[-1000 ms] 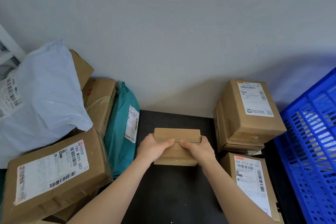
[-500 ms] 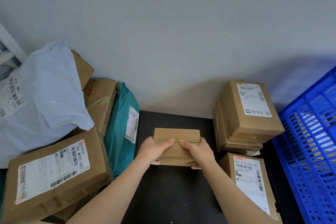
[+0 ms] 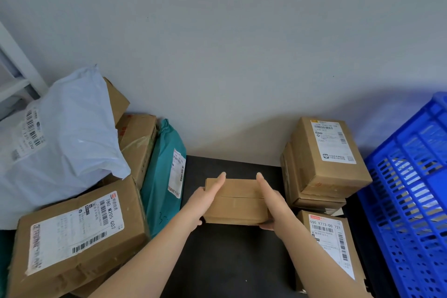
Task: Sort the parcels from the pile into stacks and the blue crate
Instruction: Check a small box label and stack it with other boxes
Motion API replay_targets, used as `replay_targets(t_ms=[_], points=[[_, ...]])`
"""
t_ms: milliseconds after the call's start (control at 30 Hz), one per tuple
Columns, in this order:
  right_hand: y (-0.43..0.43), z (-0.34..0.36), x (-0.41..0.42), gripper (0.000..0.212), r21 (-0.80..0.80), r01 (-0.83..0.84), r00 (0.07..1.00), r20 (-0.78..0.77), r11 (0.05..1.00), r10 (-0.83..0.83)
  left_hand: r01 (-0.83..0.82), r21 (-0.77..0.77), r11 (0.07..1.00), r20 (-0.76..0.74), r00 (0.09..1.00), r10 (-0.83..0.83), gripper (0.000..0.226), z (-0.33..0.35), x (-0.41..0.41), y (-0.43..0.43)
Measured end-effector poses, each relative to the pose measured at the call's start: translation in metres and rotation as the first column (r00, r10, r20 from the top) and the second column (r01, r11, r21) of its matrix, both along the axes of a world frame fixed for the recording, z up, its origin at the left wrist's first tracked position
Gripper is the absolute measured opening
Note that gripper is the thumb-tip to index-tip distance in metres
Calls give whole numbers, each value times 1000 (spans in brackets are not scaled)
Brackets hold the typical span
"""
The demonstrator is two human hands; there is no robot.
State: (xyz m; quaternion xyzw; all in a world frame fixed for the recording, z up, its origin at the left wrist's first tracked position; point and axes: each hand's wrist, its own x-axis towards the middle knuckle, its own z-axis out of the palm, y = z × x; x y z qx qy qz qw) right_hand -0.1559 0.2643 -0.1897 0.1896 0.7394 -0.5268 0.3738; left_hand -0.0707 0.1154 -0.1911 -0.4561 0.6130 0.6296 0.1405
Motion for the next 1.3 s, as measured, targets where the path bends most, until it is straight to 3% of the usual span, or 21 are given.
replay_targets(t_ms=[200, 300, 433, 533, 633, 733, 867, 1300], points=[[-3, 0, -5, 76, -69, 124, 992, 12, 990, -123, -132, 3, 991, -87, 987, 132, 85, 6, -7, -3], [-2, -1, -6, 67, -143, 157, 988, 21, 977, -156, -202, -46, 978, -148, 970, 193, 65, 8, -8, -5], [0, -2, -8, 54, -166, 147, 989, 9, 975, -148, -247, 61, 967, -238, 937, 254, 43, 10, -7, -7], [2, 4, -9, 42, -193, 116, 993, 14, 974, -116, -233, 89, 968, -293, 923, 249, 38, 11, -7, -9], [3, 7, -10, 37, -217, 100, 995, 31, 971, -95, -219, 129, 967, -290, 924, 248, 33, 15, -9, -10], [1, 9, -9, 46, -251, 69, 998, 16, 966, -67, -195, 223, 955, -203, 949, 241, 18, 21, -8, -14], [0, 12, -7, 39, -273, 93, 996, 33, 957, -87, -143, 257, 956, -112, 978, 176, 29, 23, -6, -19], [-3, 16, -1, 38, -232, 118, 993, 30, 965, -114, -166, 219, 961, -158, 966, 203, 18, 19, -5, -20]])
